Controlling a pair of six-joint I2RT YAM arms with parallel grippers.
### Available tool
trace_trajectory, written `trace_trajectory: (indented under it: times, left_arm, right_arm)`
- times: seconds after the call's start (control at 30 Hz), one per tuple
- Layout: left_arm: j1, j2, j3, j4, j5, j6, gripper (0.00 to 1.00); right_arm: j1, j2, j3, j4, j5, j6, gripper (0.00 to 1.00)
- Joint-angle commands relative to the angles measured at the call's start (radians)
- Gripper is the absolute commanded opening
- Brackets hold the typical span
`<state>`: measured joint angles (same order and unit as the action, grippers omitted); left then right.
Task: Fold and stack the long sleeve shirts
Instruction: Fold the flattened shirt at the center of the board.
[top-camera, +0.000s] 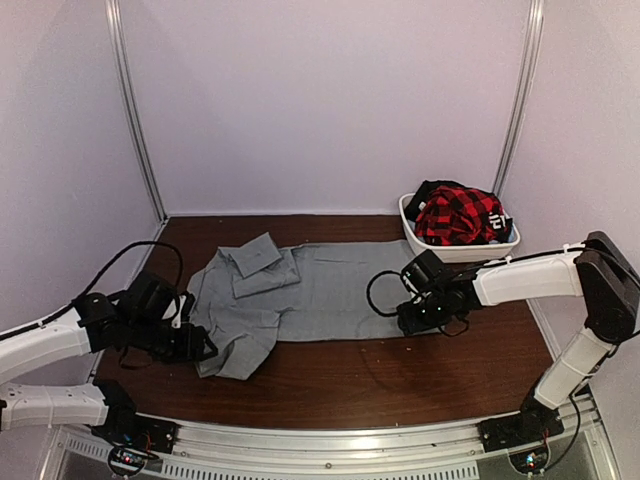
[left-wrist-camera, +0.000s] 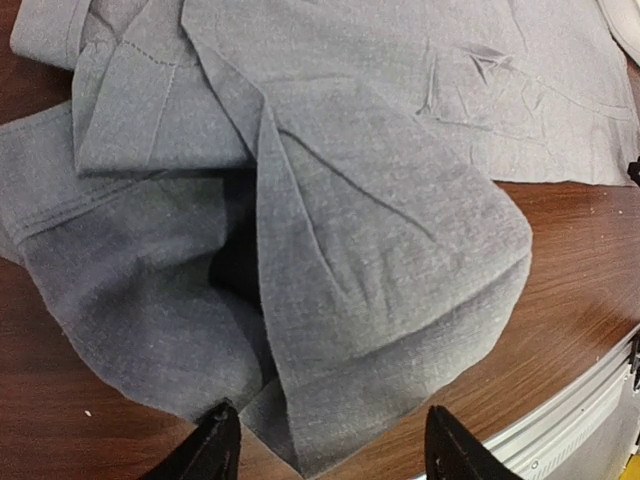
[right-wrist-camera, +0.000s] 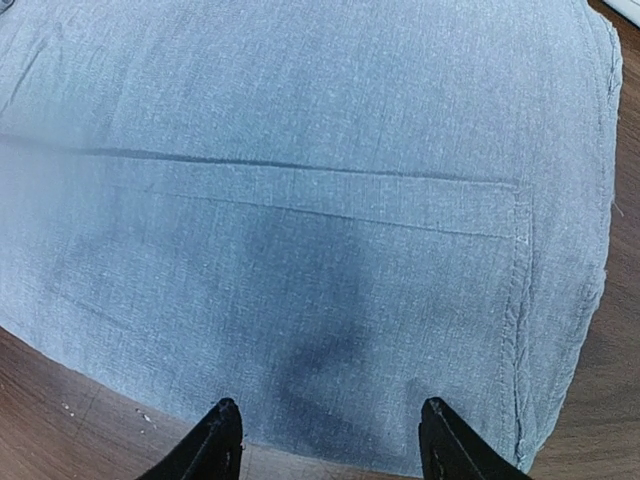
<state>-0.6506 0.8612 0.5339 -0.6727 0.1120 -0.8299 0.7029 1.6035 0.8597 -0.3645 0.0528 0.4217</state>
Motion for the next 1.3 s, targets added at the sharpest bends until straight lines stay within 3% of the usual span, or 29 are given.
trace_trajectory:
  times: [0.0,0.33,0.53,0.6,1.0,1.27]
  left_arm:
    - [-0.016,0.04,-0.01,0.052,-0.002,-0.041,0.62]
    - [-0.018,0.113,-0.058,0.249,0.13,-0.04,0.37]
    - [-0.018,0.141,0.007,0.357,0.227,-0.035,0.05]
    - [-0.018,0.168,0.034,0.386,0.249,-0.03,0.0]
    - [-0.015,0.306,0.24,0.599,0.383,-0.071,0.0]
    - [0.003,0.397,0.247,0.736,0.409,-0.112,0.0]
  right_arm:
    - [0.009,0.01,0.007,0.013,0.004,-0.009,0.62]
    - [0.012,0.01,0.003,0.017,0.002,-0.014,0.62]
    - [0.011,0.005,0.008,0.015,0.004,-0.012,0.62]
    - [0.013,0.003,0.012,0.012,0.002,-0.013,0.62]
    - [0.015,-0.014,0.015,-0.001,0.002,-0.015,0.62]
    - [0.016,-0.008,0.02,0.009,-0.027,-0.016,0.62]
